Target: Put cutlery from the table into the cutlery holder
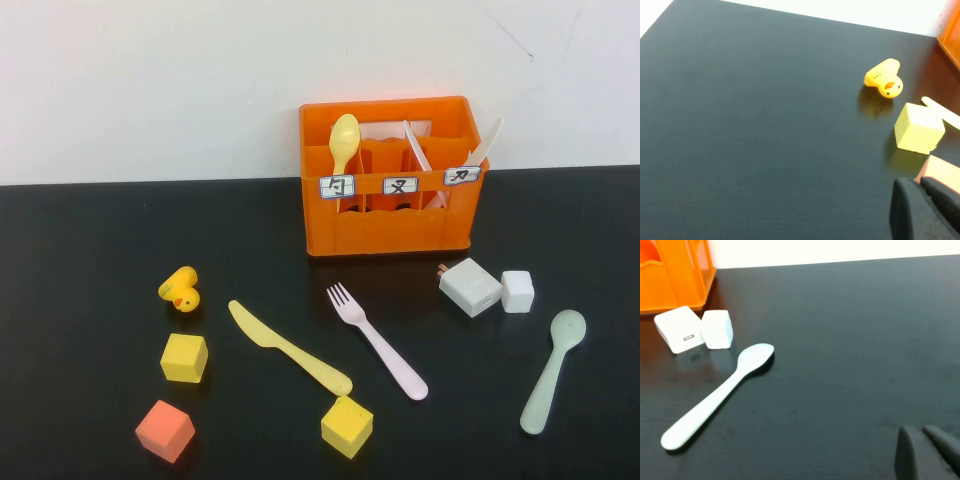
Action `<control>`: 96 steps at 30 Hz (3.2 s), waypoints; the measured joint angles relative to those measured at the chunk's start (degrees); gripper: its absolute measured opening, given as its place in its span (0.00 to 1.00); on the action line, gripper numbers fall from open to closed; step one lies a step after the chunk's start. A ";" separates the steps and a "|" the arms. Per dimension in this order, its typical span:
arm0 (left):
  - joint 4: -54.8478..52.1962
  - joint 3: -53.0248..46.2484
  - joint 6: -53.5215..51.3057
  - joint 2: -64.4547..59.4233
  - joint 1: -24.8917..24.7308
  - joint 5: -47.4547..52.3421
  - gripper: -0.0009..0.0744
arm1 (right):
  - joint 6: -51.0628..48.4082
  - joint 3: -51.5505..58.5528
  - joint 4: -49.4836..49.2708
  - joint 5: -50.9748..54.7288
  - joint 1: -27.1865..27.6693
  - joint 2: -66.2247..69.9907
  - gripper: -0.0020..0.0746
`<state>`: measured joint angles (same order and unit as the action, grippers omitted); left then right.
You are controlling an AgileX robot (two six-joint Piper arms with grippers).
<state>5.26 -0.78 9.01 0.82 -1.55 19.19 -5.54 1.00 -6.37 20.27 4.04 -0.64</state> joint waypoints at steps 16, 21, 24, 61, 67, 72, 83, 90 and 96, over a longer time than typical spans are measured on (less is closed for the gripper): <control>0.00 0.00 0.00 0.00 0.00 0.00 0.01 | 0.00 0.00 0.00 0.00 0.00 0.00 0.02; 0.00 0.00 0.00 0.00 0.00 0.00 0.01 | 0.00 0.00 0.00 0.00 0.00 0.00 0.02; 0.00 0.00 0.00 0.00 0.00 0.00 0.01 | 0.00 0.00 0.00 0.00 0.00 0.00 0.02; 0.12 -0.35 0.00 0.00 0.00 -57.82 0.01 | 0.00 0.59 0.57 -50.76 0.00 0.00 0.02; 0.12 -0.35 2.66 0.00 0.00 -69.40 0.01 | 0.59 0.59 0.57 -60.07 0.00 0.00 0.02; -0.91 -0.35 11.41 0.00 0.00 -69.90 0.01 | 3.43 0.59 0.57 -65.34 0.00 -0.08 0.02; -1.27 22.66 15.07 -2.45 0.00 -21.97 0.01 | 2.86 -11.26 13.27 -39.47 0.00 -0.08 0.02; -1.20 30.18 14.96 -9.88 0.00 -7.92 0.01 | 4.13 -24.22 15.38 -8.13 0.00 7.28 0.02; 7.59 29.21 16.47 -10.87 0.00 -7.20 0.01 | -10.13 -27.86 8.69 12.76 0.00 20.24 0.02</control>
<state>12.85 28.42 25.48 -10.05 -1.55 11.99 -15.67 -26.86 2.32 33.02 4.04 19.60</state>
